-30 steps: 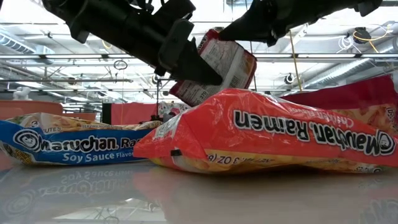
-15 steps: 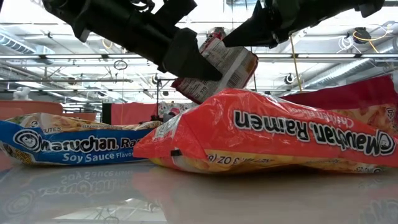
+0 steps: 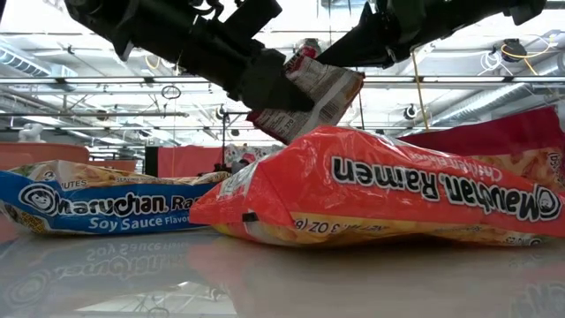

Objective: Sort Maruchan noodles
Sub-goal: Put the top red noodle pack into the orange bin

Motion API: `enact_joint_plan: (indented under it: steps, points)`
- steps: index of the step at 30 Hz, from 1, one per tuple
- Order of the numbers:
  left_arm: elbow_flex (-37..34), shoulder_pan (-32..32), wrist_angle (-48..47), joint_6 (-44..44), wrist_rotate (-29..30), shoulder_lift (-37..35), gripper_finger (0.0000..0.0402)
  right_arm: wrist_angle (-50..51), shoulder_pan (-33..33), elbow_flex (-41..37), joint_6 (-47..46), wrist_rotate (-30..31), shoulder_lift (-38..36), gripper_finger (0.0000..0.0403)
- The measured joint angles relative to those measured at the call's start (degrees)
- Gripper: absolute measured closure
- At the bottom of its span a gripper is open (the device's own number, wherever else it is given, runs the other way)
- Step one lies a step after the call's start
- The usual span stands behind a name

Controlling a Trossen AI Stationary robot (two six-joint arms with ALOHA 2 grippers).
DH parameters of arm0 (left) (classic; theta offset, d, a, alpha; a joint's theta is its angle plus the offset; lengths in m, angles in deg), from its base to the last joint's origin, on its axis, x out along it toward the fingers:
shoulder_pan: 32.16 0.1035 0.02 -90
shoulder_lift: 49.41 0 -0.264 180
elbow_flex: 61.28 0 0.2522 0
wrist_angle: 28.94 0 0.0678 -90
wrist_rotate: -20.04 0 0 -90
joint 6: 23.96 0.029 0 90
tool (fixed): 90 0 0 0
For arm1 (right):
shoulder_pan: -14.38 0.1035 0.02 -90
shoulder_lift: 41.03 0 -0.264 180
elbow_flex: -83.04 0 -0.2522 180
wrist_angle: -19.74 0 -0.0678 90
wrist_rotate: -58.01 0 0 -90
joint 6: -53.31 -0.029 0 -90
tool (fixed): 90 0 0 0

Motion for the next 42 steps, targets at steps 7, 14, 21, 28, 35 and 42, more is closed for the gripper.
enact_joint_plan:
  steps: [7, 14, 21, 28, 35, 42]
  points:
    - [0.00, 1.21, 1.02, 2.29, -0.42, 0.00, 0.0269, -0.52, 0.00, 0.00, -0.47, 0.40, 0.00, 0.0375]
    - [0.02, 1.89, 1.37, 2.53, -0.57, -0.04, 0.0269, 4.60, 0.99, -0.02, -2.44, -0.14, -2.54, 0.0302]
    - [0.11, 1.92, -1.46, 0.87, -1.77, -3.64, 0.0269, 14.49, 1.54, -0.04, -8.24, -0.17, -10.04, 0.0256]
    - [0.11, 1.86, -11.48, -2.90, -1.95, -10.28, 0.0269, 21.11, 2.52, -0.09, -11.85, -0.11, -15.11, 0.0243]
    - [0.07, 0.86, -21.21, -7.46, -1.89, -16.94, 0.0269, 21.36, 2.80, -0.09, -12.19, -0.04, -16.20, 0.0241]
    - [0.11, 0.30, -33.25, -13.28, 1.63, -24.51, 0.0269, 15.48, 2.78, -0.09, -17.76, -1.50, -16.13, 0.0241]
